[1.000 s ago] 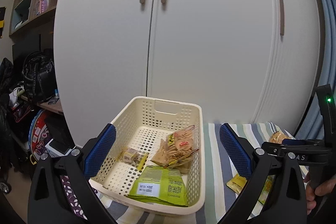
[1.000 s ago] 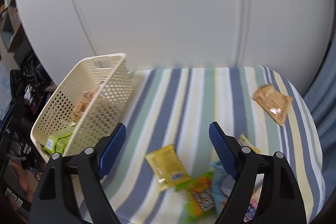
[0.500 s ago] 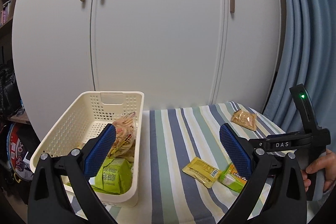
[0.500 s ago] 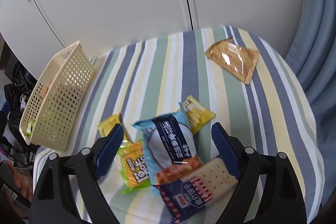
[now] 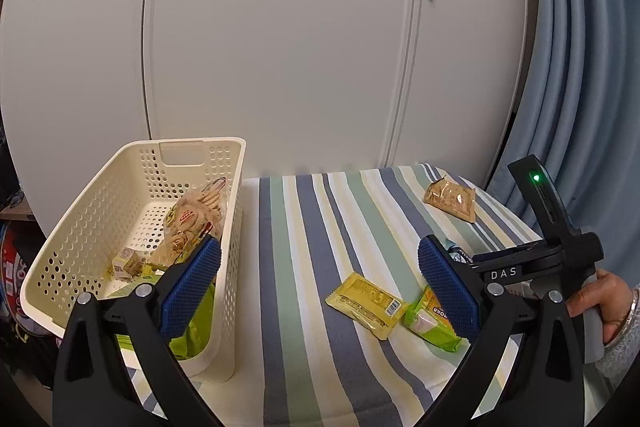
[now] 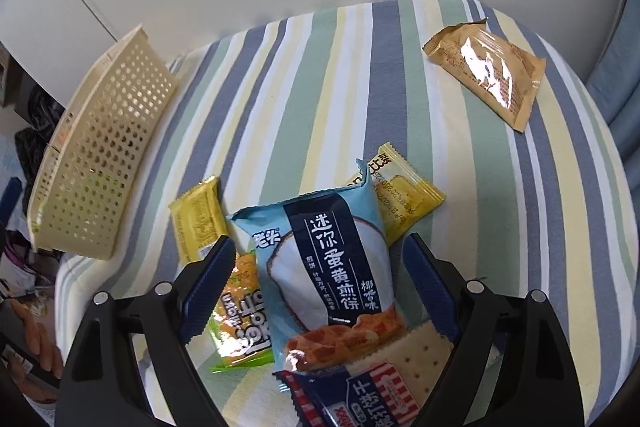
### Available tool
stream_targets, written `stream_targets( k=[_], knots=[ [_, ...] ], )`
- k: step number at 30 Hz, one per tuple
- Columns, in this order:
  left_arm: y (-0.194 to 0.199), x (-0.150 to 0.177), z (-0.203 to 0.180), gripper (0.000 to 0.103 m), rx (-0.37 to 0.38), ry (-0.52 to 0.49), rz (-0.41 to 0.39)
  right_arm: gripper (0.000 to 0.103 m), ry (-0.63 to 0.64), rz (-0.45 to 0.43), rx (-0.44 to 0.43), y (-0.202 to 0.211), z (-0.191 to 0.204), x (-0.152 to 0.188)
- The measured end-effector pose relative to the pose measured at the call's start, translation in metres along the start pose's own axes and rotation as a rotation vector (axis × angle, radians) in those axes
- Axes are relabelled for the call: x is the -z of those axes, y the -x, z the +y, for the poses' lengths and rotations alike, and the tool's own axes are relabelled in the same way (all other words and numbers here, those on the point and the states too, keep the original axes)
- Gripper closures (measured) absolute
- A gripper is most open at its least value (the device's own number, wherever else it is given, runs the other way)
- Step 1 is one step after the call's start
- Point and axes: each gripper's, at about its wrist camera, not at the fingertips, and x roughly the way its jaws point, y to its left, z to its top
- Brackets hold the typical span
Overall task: Organize snacks
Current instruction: 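Reach the right tool to the blue coconut-biscuit bag and grasp it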
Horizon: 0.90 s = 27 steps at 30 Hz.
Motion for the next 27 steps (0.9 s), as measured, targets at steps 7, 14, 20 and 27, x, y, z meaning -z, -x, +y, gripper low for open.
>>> stream_targets(
  k=[7,14,20,27],
  knots=[
    [-0.009,0.006,-0.006,0.003,0.003,-0.039,0.037,0.042,0.014,-0.009,0.028,-0.006,0.005,0.001],
    [-0.024,0.008,-0.004,0.003,0.032,-0.027,0.105,0.045,-0.051,-0.121,-0.009,0.018,-0.011,0.013],
    [-0.043,0.006,-0.003,0.003,0.042,-0.001,0.205,0.046,-0.150,-0.208,-0.084,0.035,-0.038,0.016],
    [-0.070,0.003,-0.035,0.003,0.017,-0.069,0.315,0.047,-0.181,-0.282,-0.111,0.056,-0.044,0.017]
  ],
)
